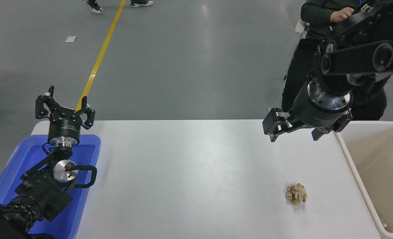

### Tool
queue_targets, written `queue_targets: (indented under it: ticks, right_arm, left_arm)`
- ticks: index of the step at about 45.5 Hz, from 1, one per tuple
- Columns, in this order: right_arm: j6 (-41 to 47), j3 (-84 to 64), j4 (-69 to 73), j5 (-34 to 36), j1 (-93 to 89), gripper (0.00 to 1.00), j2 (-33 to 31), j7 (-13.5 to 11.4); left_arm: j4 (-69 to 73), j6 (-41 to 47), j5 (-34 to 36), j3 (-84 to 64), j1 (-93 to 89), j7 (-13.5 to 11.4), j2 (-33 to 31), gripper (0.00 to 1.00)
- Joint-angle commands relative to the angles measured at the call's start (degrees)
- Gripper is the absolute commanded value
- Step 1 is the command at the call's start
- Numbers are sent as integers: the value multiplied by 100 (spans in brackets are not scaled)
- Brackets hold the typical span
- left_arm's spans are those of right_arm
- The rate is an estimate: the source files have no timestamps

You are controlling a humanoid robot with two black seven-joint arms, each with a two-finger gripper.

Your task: Pick up paper ball place in dustbin

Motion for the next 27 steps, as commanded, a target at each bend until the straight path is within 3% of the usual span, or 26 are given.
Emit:
queue_targets:
  ticks: [1,27]
  right_arm:
    - [-2,5,-2,-5,40,100,-28,3]
    - [-388,-4,-20,-84,-329,100,-63,3]
  left_arm:
    - [0,0,0,0,0,0,-5,99]
    - [0,0,0,0,0,0,-5,99]
